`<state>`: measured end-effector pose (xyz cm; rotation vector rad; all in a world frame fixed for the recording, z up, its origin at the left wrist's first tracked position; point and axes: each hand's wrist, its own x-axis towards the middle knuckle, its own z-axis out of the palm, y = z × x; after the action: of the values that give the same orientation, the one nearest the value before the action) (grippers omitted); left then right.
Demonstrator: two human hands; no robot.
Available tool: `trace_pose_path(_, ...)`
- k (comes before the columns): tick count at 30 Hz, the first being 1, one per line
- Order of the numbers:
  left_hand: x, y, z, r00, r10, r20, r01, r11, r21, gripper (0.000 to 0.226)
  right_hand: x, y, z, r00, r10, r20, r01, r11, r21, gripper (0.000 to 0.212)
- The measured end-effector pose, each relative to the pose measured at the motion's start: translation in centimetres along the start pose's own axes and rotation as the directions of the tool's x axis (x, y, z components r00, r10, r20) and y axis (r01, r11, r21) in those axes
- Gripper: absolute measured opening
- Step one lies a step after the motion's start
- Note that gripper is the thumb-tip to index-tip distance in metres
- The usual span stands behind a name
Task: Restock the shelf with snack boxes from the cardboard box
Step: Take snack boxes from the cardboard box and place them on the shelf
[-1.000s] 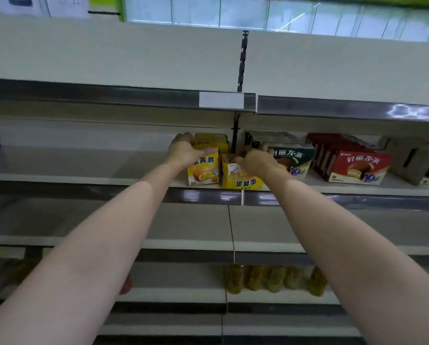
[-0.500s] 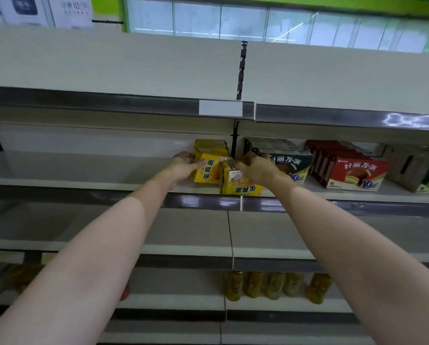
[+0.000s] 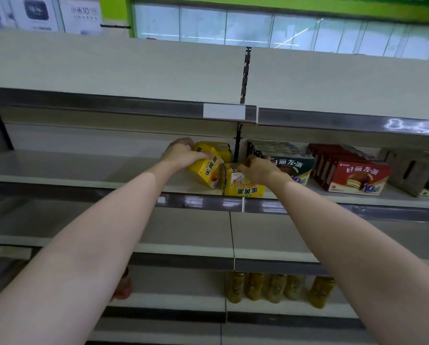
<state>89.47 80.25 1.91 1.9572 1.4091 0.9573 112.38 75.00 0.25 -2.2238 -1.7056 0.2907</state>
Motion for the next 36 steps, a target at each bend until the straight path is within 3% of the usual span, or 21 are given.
trace_pose_path(3,-0.1,1.0,-0.3,0.993,0.116,-0.002,-0.108,0.928,0.358,0.069,-0.2,-0.4,-0.3,1.0,0.011,-0.001,-0.011,0.998,-0.067,0.065)
trace_pose_path(6,0.1,1.9,-0.3,0.99,0.121,-0.068,-0.068,0.85,0.522,0.065,-0.4,-0.7,-0.3,1.0,0.025,-0.017,-0.026,0.994,-0.107,0.064)
trace_pose_path(9,0.5,2.7,-0.8,0.992,0.012,-0.125,0.053,0.862,0.505,0.065,-0.8,-0.9,-0.5,1.0,0.023,-0.018,-0.025,0.993,-0.116,0.064)
trace_pose_path(13,-0.1,2.6,-1.0,0.963,-0.103,0.251,-0.009,0.913,0.408,0.089,-1.2,-0.9,-0.6,1.0,0.029,-0.007,-0.029,0.994,-0.108,0.066)
trace_pose_path(18,-0.1,1.3,-0.3,0.931,0.0,0.366,-0.045,0.993,0.113,0.074,-1.2,-1.2,-0.6,0.999,0.032,-0.026,-0.035,0.989,-0.146,0.066)
trace_pose_path(21,-0.2,1.0,-0.3,0.877,0.039,0.48,-0.084,0.994,0.073,0.068,-0.9,-1.2,0.0,0.998,-0.008,-0.065,-0.003,0.987,-0.163,0.06)
trace_pose_path(26,1.0,0.0,-1.2,0.952,0.057,0.3,-0.17,0.914,0.369,0.066,-1.3,-1.9,0.0,0.973,-0.196,-0.122,0.186,0.978,-0.09,0.036)
trace_pose_path(29,1.0,0.1,-1.3,0.966,0.074,0.247,-0.205,0.801,0.562,0.071,-1.4,-2.6,-0.2,0.974,-0.227,-0.013,0.225,0.971,-0.081,0.054)
trace_pose_path(31,0.6,0.2,-1.1,0.962,0.108,0.251,-0.236,0.792,0.563,0.068,-0.9,-2.9,-0.3,0.974,-0.215,0.068,0.22,0.971,-0.091,0.063)
trace_pose_path(34,0.6,-0.3,-0.7,0.947,0.128,0.293,-0.248,0.874,0.419,0.058,0.0,-2.5,-0.6,0.962,-0.229,0.146,0.249,0.958,-0.139,0.072)
trace_pose_path(36,0.4,-0.5,-0.5,0.96,0.141,0.243,-0.216,0.922,0.32,0.051,-0.1,-2.4,-0.9,0.961,-0.208,0.183,0.241,0.952,-0.186,0.086)
